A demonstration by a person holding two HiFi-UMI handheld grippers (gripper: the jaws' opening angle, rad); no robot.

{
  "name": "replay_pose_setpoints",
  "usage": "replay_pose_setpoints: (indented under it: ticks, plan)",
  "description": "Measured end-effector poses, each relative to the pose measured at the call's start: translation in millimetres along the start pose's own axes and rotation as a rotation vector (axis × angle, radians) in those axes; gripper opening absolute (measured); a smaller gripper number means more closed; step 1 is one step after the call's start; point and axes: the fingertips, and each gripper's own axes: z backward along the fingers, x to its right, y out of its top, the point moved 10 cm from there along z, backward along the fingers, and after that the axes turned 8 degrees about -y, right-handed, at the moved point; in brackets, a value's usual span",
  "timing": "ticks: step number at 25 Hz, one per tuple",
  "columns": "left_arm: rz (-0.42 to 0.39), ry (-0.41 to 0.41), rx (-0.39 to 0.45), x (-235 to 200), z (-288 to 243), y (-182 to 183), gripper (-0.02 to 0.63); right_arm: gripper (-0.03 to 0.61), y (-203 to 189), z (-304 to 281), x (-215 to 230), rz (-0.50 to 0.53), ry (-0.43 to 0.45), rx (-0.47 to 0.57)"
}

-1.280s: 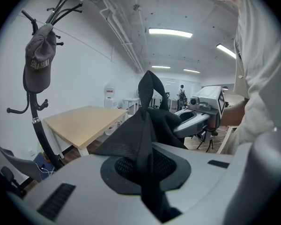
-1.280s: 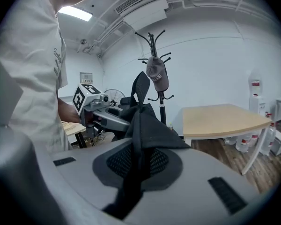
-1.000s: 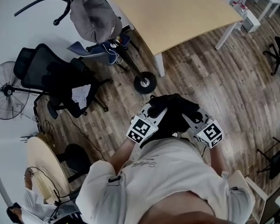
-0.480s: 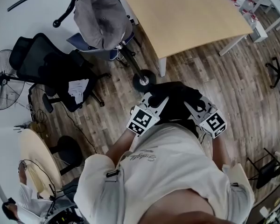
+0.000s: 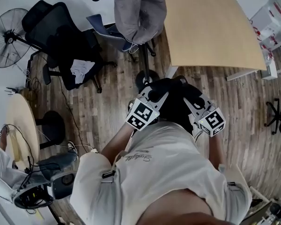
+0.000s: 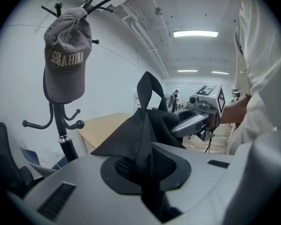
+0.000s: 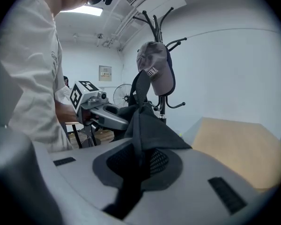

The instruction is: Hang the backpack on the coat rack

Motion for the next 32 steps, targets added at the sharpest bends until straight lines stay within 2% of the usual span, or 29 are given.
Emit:
replay_pose_setpoints:
  ticks: [8,15,23,32]
  plan:
    - [0.143,0.196,-0.022,-23.6,6.7,2.4,0.044,0.029,18.1,-55.9,40.7,0.050,0.238,-0.040]
    - [0.239,0.345,-0.039,-37.9,-0.8,1.2,0.044,0.029,21.0,-98.8,73.0,0.092,0.403,-0.042]
    - [0.280,0.461,-0.047,-50.3,-8.8,0.7,0.044,0.029,24.2,-134.2,99.9,0.120,0.555,-0.046]
    - [0.351,0.538,-0.038,-71.9,-13.2,-14.8,0.044,0.029,22.5,-175.9,112.2,0.142,0.658,-0.085]
